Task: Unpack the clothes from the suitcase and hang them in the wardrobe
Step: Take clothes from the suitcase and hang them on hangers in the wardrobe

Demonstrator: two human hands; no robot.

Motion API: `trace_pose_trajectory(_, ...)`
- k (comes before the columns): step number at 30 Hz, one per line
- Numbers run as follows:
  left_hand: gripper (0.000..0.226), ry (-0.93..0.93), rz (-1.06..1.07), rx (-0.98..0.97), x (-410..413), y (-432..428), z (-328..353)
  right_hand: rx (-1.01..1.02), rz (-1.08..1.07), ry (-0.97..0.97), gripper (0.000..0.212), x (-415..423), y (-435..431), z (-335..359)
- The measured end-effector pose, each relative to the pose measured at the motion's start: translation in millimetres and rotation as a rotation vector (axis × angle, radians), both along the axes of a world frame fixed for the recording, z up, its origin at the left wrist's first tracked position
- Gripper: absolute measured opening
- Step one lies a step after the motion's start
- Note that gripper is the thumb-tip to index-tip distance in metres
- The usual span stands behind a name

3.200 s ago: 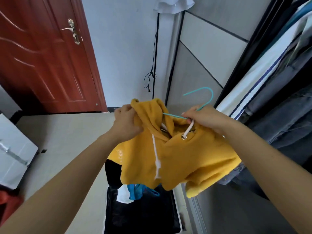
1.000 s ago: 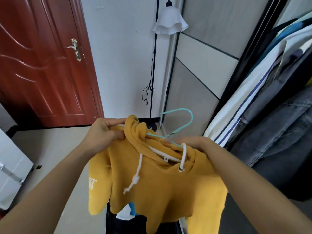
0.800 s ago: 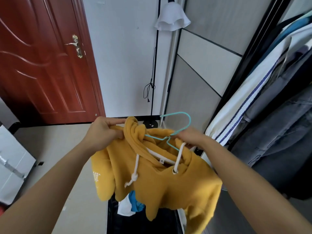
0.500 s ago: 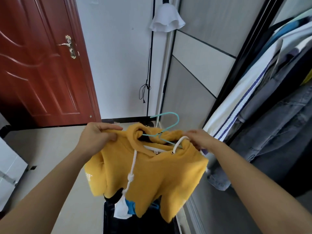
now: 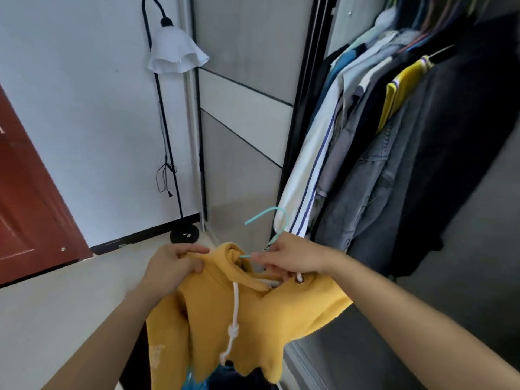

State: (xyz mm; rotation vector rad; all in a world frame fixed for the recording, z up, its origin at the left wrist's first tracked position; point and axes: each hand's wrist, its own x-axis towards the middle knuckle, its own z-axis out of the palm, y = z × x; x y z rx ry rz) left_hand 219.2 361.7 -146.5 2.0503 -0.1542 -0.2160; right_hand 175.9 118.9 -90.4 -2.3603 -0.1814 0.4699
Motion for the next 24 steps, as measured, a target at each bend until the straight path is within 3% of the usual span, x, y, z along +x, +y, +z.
trace_pose_trajectory(6, 0.031, 0.091, -0.414, 0.097, 32.7, -77.1, 11.4, -0.113, -0.111, 0.033, 0.054, -42.1, -55.0, 29.7)
trace_pose_trajectory(9, 0.010, 0.143, -0.519, 0.035, 35.8, -124.2, 19.2, -0.204, -0.135, 0.065, 0.053, -59.0, -80.3, 59.5)
trace_pose_trajectory(14, 0.023, 0.161, -0.654, -0.047, 36.7, -216.4, 38.6, -0.318, -0.278, 0.054, 0.053, -74.8, -126.6, 108.1)
trace_pose_trajectory(16, 0.020, 0.054, -0.779, 0.008, 40.1, -256.5, 44.9, -0.350, -0.366, 0.058, 0.048, -82.5, -145.4, 123.9)
trace_pose_trajectory(19, 0.047, -0.275, -0.913, 0.133, 47.6, -309.9, 57.3, -0.387, -0.522, 0.091, 0.044, -93.8, -173.1, 149.2)
trace_pose_trajectory(24, 0.063, -0.768, -0.763, 0.319, 48.6, -367.3, 133.7, -0.476, -0.749, 0.129, 0.041, -107.4, -222.4, 192.8)
